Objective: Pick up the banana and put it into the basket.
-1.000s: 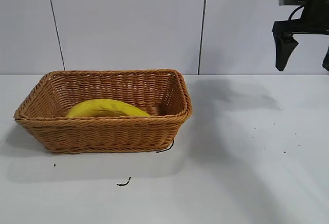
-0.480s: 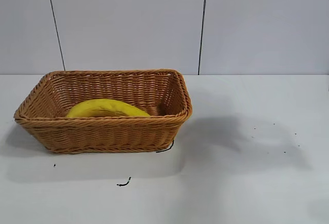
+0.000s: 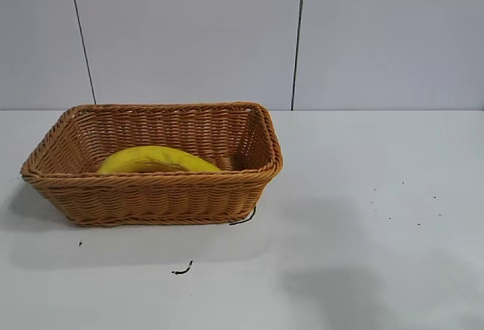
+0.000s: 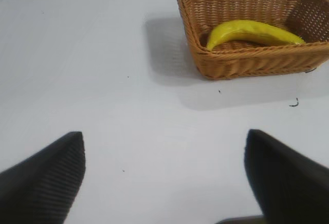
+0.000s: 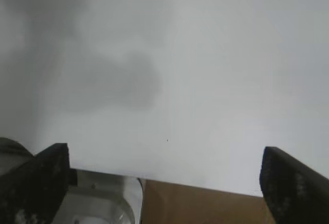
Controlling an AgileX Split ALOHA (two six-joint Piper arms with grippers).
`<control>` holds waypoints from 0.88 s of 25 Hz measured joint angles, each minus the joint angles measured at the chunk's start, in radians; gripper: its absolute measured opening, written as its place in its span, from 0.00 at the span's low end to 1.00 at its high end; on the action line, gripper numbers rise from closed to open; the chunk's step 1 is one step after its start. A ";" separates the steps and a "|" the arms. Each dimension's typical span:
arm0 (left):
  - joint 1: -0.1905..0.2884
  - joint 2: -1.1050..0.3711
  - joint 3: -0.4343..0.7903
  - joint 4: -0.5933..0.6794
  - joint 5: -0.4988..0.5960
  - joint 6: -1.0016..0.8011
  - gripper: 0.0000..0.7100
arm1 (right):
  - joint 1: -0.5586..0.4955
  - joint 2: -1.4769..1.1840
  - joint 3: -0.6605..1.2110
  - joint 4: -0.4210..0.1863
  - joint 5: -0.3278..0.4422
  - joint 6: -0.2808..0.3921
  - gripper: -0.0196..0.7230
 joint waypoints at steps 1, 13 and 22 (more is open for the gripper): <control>0.000 0.000 0.000 0.000 0.000 0.000 0.89 | 0.000 -0.047 0.031 0.000 -0.013 0.000 0.95; 0.000 0.000 0.000 0.000 0.000 0.000 0.89 | 0.000 -0.418 0.078 0.004 -0.014 0.001 0.95; 0.000 0.000 0.000 0.000 0.000 0.000 0.89 | 0.000 -0.669 0.083 0.003 -0.014 0.001 0.95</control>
